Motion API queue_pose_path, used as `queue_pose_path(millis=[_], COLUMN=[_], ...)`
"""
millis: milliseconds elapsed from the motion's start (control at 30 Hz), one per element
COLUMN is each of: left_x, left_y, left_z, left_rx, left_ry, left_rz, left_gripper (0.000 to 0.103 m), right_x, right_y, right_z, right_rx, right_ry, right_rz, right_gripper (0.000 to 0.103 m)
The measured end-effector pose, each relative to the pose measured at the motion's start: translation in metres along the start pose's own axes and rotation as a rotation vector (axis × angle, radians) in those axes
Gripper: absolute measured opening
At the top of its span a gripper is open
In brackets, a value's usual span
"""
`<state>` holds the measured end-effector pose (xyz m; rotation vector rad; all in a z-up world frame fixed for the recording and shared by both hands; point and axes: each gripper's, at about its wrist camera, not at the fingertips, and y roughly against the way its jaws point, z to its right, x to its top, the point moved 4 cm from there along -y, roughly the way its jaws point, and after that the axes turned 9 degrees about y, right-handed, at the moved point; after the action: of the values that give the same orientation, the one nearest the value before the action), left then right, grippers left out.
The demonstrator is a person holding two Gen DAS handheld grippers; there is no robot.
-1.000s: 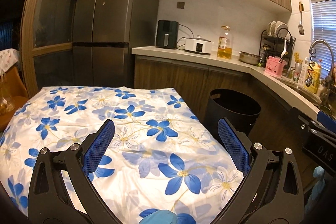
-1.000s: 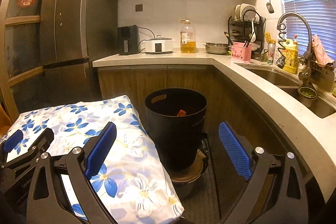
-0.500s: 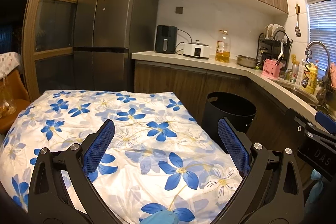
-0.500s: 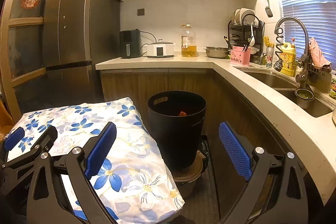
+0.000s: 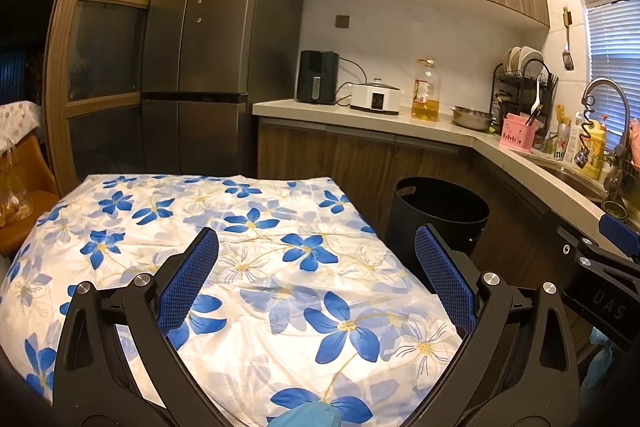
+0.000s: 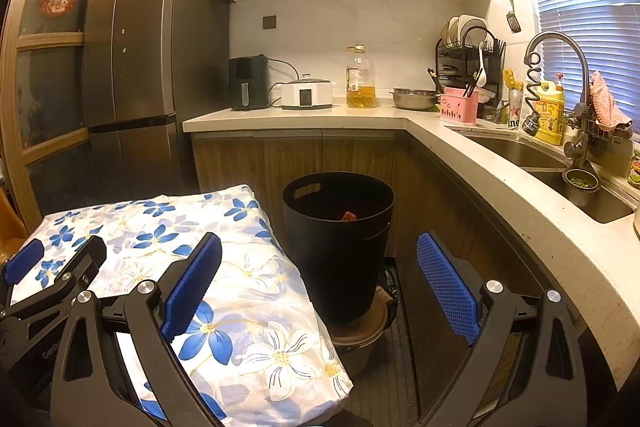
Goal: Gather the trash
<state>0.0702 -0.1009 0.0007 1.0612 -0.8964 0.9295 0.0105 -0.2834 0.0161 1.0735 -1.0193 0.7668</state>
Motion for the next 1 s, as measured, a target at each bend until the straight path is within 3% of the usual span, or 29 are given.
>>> queue_pose_path(millis=[1000], left_x=[0.0062], left_y=[0.0019], left_z=[-0.0022], left_rx=[0.023], left_ry=[-0.006], left_rz=[0.012], left_gripper=[0.097], right_x=[0.0011], right_y=[-0.0036], right_z=[-0.0038], right_rx=[0.017], right_ry=[-0.002], right_rz=[-0.002], right_gripper=[0.095])
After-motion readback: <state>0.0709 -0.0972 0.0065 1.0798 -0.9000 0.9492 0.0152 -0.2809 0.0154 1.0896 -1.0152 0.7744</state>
